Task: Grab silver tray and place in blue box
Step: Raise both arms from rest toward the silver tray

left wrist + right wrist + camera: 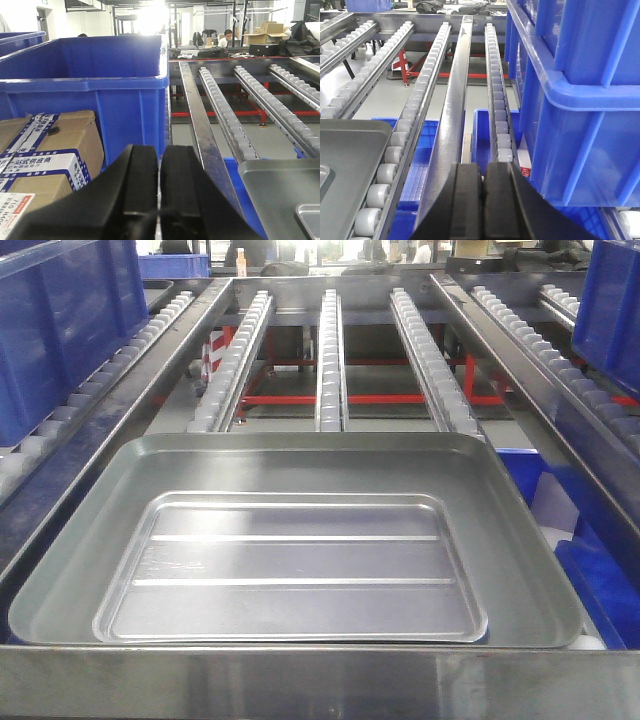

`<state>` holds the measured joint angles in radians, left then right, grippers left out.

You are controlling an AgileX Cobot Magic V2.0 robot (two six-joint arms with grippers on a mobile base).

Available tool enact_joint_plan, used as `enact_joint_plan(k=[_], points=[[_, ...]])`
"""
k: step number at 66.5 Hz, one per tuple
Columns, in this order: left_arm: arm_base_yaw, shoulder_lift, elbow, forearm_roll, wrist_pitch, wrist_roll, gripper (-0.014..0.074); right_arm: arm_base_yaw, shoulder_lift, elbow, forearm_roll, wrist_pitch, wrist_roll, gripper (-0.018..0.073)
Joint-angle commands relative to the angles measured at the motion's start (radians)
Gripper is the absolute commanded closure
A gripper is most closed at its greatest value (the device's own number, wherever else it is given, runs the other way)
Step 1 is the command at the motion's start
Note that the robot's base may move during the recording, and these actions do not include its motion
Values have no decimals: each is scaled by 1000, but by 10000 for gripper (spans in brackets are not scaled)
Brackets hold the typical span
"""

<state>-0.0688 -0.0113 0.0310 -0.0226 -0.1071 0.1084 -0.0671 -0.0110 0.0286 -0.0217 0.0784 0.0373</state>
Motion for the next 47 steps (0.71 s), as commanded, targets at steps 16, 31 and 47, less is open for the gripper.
enact_joint_plan(k=[16, 31, 47], points=[[-5, -18, 16, 0, -82, -9, 584, 0, -20, -19, -4, -97, -7, 505], [-5, -18, 16, 0, -88, -9, 584, 0, -20, -19, -4, -97, -7, 505], [-5, -18, 16, 1, -90, -9, 584, 0, -20, -19, -4, -106, -8, 505]])
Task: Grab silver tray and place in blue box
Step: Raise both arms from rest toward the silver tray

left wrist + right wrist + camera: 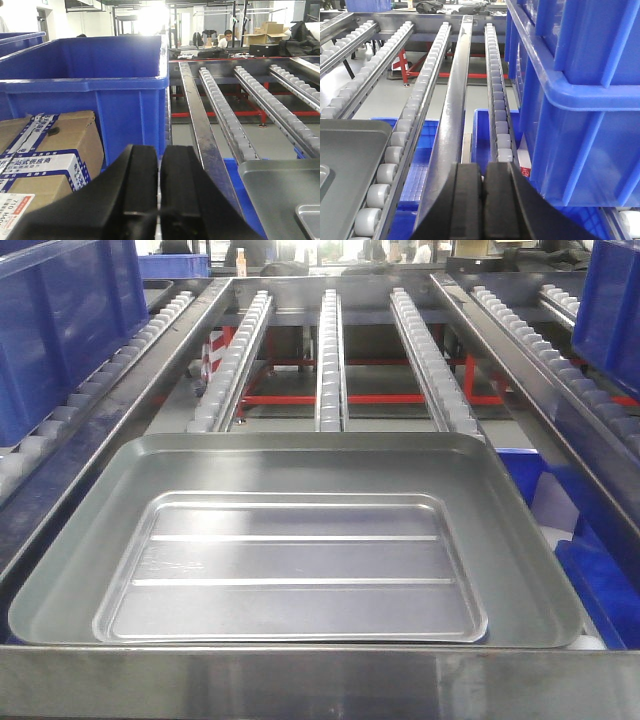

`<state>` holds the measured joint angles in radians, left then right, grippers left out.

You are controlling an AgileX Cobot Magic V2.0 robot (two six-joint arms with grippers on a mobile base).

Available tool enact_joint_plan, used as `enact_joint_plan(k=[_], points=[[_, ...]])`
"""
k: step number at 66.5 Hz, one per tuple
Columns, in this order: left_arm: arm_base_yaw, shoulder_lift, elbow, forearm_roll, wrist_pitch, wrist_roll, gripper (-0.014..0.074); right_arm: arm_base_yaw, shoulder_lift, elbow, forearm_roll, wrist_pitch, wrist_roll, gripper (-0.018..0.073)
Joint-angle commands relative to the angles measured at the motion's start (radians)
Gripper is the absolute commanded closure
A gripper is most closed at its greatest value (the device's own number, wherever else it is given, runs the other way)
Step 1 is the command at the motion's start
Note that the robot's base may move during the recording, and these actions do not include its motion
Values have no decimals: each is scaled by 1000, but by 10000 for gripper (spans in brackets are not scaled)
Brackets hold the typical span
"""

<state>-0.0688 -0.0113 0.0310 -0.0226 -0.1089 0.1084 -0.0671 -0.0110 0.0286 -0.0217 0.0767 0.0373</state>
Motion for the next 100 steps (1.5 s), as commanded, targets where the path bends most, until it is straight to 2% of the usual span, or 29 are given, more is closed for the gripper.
enact_joint_plan(k=[1, 13, 17, 30, 41, 46, 56, 63, 77, 86, 92, 100], points=[[-5, -18, 16, 1, -88, -9, 584, 0, -20, -19, -4, -103, -8, 505], [-5, -18, 11, 1, -89, -9, 584, 3, -20, -22, 14, -98, 2, 505], [-5, -14, -14, 1, -72, -9, 584, 7, -19, -47, 40, -52, 9, 505], [-5, 113, -225, 1, 202, -9, 584, 13, 99, -228, 57, 187, 9, 505], [-5, 378, -453, -6, 487, -9, 584, 13, 348, -385, 59, 377, 9, 505], [-5, 517, -533, -20, 549, -9, 584, 13, 465, -452, 60, 481, 9, 505], [-5, 722, -625, -154, 542, -9, 584, 13, 658, -524, 66, 624, 9, 505], [-5, 828, -633, -243, 540, -9, 584, 13, 722, -524, 67, 628, 9, 505], [-5, 1018, -633, -470, 540, -9, 584, 13, 757, -524, 114, 592, 9, 505], [-5, 1121, -633, -569, 553, -9, 584, 14, 771, -528, 159, 585, 9, 505], [-9, 1171, -658, -621, 639, 50, 584, 41, 784, -552, 172, 631, -6, 505], [-37, 1199, -693, -742, 715, 234, 583, 103, 789, -591, 181, 601, -8, 505]])
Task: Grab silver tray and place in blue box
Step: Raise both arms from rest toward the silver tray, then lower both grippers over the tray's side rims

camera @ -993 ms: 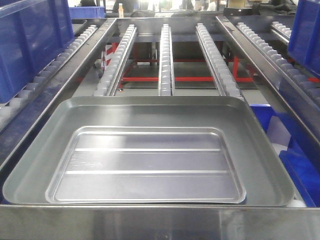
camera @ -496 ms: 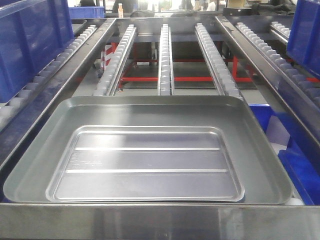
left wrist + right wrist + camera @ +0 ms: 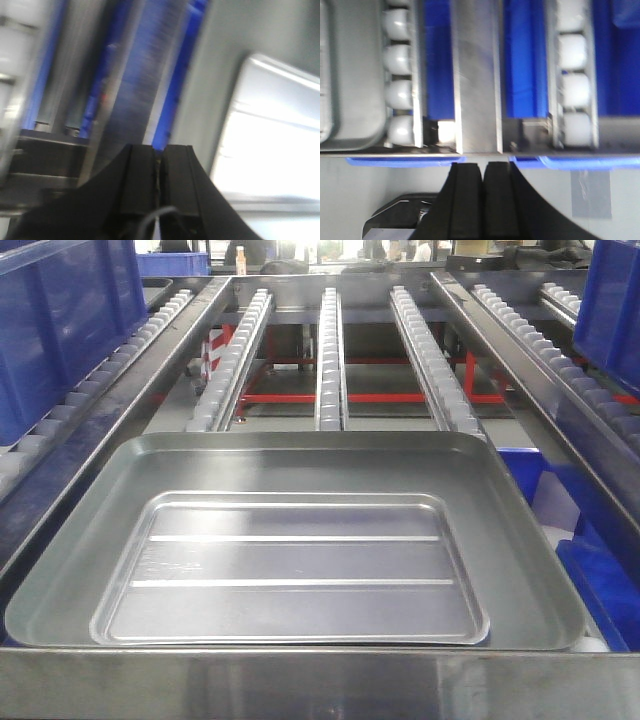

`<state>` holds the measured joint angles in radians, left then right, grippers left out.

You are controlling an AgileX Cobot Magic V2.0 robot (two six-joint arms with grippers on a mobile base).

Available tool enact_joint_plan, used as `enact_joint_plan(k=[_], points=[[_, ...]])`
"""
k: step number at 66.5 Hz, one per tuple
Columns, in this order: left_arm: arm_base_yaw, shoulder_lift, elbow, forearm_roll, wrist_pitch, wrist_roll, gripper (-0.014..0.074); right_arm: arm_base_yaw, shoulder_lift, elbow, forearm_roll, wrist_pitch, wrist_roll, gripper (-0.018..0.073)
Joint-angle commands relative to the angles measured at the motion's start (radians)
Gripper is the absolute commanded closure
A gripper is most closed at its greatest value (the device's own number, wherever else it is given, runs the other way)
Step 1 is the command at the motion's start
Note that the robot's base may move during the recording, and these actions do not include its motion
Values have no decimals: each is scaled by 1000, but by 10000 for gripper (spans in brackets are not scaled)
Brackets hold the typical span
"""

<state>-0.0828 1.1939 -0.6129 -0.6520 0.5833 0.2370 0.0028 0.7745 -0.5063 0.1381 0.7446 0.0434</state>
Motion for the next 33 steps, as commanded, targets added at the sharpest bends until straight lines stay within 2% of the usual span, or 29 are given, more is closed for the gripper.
enact_joint_plan(k=[1, 9, 16, 20, 26, 30, 33], points=[[-27, -4, -50, -140, 22, 119, 583, 40, 4, -59, 21, -72, -14, 505], [-46, 12, -50, -301, 11, 154, 584, 83, 29, -79, 41, -99, -14, 504], [-50, 32, -50, -401, 40, 263, 583, 101, 77, -98, 125, -97, -14, 482], [-72, 40, -50, -405, 34, 263, 586, 116, 117, -112, 170, -95, -14, 476], [-143, 40, -50, -367, -28, 249, 603, 166, 190, -147, 181, -101, -14, 481], [-205, 40, -50, -335, -87, 182, 603, 208, 238, -175, 182, -115, -14, 481], [-268, 40, -54, -281, -141, 96, 603, 250, 282, -195, 182, -131, -10, 481]])
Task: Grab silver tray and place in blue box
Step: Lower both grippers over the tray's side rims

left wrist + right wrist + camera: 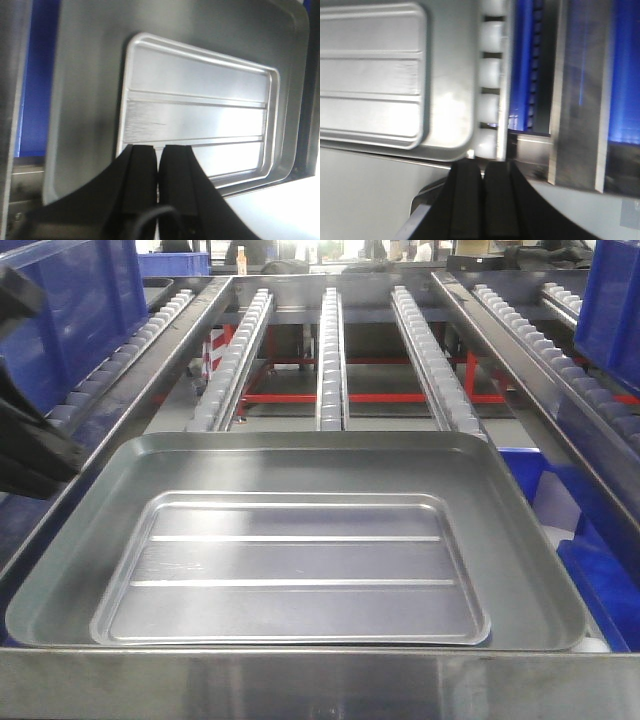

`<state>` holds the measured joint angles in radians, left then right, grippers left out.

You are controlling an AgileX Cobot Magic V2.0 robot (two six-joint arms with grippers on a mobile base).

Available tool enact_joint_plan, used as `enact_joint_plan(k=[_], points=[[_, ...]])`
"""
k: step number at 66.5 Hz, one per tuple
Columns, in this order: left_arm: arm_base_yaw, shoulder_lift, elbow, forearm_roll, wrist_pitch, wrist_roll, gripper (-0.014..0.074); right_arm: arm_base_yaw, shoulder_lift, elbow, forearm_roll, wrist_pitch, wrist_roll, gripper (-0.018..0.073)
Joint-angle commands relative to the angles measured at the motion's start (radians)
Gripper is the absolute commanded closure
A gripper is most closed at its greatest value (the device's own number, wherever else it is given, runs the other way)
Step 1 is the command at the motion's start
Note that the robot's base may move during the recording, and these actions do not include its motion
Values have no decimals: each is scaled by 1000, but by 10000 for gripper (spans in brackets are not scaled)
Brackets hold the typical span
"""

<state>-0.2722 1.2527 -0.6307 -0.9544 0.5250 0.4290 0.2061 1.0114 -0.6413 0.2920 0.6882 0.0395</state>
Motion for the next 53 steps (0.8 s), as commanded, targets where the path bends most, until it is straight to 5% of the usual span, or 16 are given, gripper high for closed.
enact_joint_plan(k=[1, 12, 23, 27, 34, 53], points=[[-95, -19, -39, 41, -95, -121, 603, 57, 55, -66, 28, -78, 2, 481], [-255, -12, -90, 453, -137, -573, 603, 169, 177, -114, -88, -147, 239, 481], [-293, 46, -196, 1000, 49, -1102, 603, 267, 260, -173, -422, -104, 604, 481], [-313, 73, -240, 1125, 109, -1163, 603, 322, 286, -206, -539, -71, 731, 481], [-332, 113, -303, 1148, 172, -1163, 603, 382, 337, -259, -621, -42, 833, 481], [-361, 211, -358, 1075, 175, -1137, 603, 400, 508, -363, -568, -34, 845, 481]])
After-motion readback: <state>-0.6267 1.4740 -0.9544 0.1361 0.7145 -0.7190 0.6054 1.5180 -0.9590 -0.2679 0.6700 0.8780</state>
